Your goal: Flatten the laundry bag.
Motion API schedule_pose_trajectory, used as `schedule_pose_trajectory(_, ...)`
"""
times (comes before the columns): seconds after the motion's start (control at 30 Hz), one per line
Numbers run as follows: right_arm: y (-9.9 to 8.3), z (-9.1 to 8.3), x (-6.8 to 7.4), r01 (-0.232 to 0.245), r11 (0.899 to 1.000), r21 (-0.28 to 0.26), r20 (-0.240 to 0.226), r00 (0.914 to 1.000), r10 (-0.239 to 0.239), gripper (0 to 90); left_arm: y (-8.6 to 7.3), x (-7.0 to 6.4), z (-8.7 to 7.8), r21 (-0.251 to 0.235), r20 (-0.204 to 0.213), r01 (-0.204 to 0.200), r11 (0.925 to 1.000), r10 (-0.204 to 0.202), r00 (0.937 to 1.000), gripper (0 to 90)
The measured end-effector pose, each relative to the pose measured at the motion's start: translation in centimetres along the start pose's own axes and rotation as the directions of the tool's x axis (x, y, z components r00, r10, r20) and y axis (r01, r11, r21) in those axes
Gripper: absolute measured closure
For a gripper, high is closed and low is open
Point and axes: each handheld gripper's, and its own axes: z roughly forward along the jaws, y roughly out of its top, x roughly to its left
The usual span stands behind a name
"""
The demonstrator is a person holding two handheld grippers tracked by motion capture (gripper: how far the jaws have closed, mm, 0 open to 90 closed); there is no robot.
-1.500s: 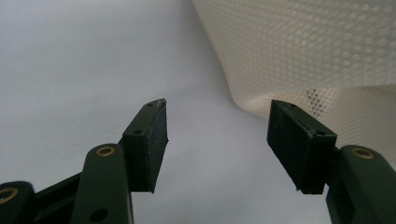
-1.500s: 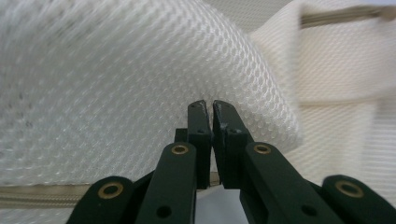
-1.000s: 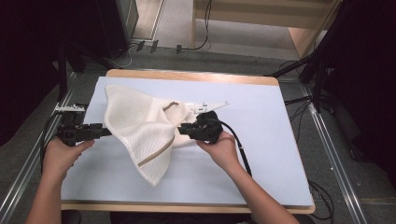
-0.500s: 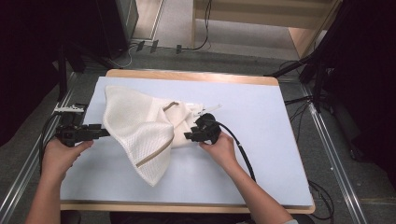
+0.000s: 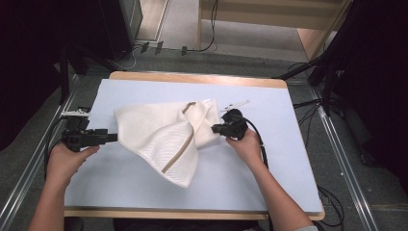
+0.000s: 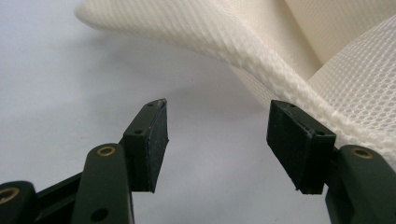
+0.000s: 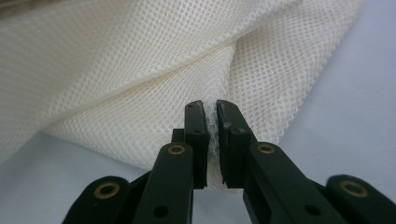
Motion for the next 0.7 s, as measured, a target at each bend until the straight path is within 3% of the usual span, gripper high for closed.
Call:
schedule_pose_trajectory(0.23, -0.6, -1.4, -4.1, -0.028, 0.999, -0.016, 0.038, 0.9989, 0.028, 84.7, 0.1, 0.0, 0.0, -0.014, 0.021, -0.001, 0.9999, 0.001, 0.9998, 39.3)
schedule_pose_trajectory(0.3, -0.6, -1.5, -4.5, -0.036, 0.999, -0.016, 0.037, 0.9986, 0.037, 84.4, 0.2, 0.0, 0.2, -0.018, 0.024, -0.001, 0.9998, 0.001, 0.9997, 39.4)
schedule_pose_trajectory(0.37, -0.8, -1.7, -5.2, -0.013, 1.0, -0.011, 0.081, 0.9966, 0.014, 83.9, 0.3, 0.0, 0.6, -0.012, 0.024, -0.002, 0.9999, 0.003, 0.9997, 39.5)
schedule_pose_trajectory(0.4, -0.9, -1.7, -5.8, -0.037, 0.999, -0.014, 0.088, 0.9954, 0.039, 82.7, 0.6, -0.1, 1.1, 0.003, 0.02, -0.013, 0.9999, 0.013, 0.9997, 39.6)
schedule_pose_trajectory(0.53, -1.0, -1.7, -6.0, -0.067, 0.998, -0.012, 0.088, 0.9938, 0.068, 76.7, 1.0, -0.1, 2.2, 0.015, 0.021, -0.03, 0.9994, 0.03, 0.9993, 39.7)
schedule_pose_trajectory(0.57, -0.8, -2.2, -5.6, -0.052, 0.998, -0.037, 0.089, 0.9945, 0.055, 70.9, 1.4, 0.0, 2.8, 0.022, 0.021, -0.045, 0.9987, 0.045, 0.9988, 39.7)
schedule_pose_trajectory(0.7, -0.4, -3.3, -4.5, -0.035, 0.996, -0.083, 0.093, 0.9947, 0.043, 65.1, 2.4, 0.3, 4.2, 0.023, 0.018, -0.06, 0.9979, 0.06, 0.998, 39.7)
